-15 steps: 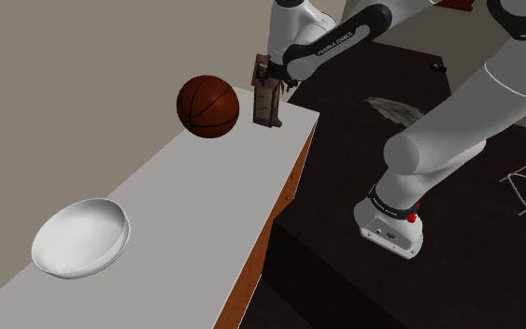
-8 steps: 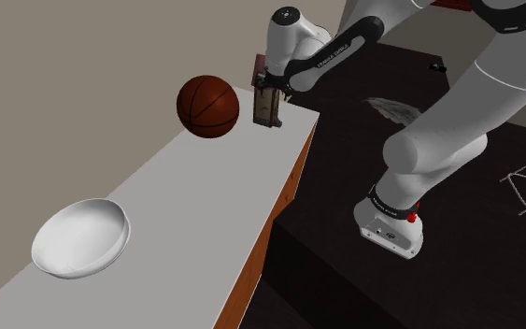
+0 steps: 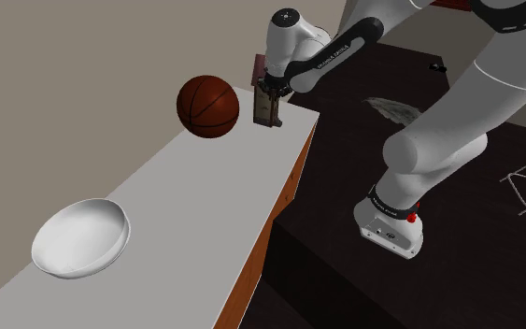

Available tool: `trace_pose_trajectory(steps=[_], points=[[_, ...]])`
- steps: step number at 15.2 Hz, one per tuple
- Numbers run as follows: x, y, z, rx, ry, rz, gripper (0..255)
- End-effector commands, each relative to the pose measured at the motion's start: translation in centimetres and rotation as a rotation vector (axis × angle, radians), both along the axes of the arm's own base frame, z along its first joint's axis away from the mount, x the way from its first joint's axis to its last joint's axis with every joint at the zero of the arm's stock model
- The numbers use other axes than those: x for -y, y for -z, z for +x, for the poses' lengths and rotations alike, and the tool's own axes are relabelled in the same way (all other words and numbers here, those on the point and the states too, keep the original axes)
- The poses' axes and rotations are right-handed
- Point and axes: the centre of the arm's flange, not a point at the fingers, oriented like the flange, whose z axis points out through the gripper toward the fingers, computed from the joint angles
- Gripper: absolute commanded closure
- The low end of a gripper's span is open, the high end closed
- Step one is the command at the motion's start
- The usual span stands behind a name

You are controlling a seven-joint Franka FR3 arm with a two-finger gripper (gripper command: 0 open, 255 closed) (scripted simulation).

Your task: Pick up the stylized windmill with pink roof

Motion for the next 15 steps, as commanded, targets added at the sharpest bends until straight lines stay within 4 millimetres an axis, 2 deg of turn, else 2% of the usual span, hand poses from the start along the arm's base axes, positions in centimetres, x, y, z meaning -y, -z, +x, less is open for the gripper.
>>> trace_pose_trajectory(steps=[1,3,15], points=[[-0.1,0.0,0.0,0.0,-0.001,0.001,255],[0.0,0.0,0.0,0.001,-0.001,0.001,255],[0.0,-6.3,0.0,0.001,-0.001,0.001,255]])
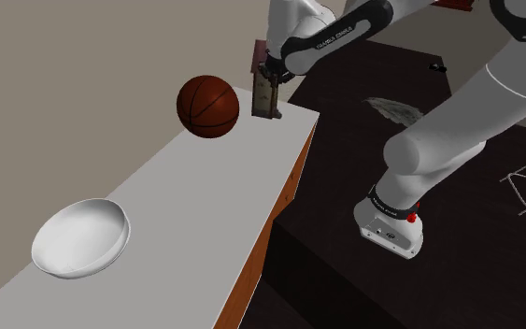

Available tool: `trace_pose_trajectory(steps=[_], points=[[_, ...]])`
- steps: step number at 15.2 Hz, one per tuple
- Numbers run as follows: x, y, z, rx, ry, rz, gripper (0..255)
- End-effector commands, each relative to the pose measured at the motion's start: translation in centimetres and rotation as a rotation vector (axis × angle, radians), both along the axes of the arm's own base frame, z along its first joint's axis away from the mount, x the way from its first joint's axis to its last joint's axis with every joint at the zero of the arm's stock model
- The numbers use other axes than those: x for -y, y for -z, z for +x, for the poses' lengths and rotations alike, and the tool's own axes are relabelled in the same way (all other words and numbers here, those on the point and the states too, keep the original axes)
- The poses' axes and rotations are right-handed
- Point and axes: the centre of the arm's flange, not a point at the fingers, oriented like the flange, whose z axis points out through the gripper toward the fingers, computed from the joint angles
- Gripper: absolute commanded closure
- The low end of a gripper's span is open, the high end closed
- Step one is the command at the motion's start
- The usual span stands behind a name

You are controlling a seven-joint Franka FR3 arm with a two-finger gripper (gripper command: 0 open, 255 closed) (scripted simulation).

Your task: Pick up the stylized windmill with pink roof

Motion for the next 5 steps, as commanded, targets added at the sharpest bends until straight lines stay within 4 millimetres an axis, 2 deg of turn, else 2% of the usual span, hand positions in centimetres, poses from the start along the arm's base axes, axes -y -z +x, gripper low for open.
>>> trace_pose_trajectory(steps=[1,3,5], points=[[0.2,-1.2,0.0,0.003,-0.001,0.0,255],[0.2,-2.2,0.0,0.003,-0.001,0.0,255],[0.2,-2.3,0.0,0.003,-0.001,0.0,255]])
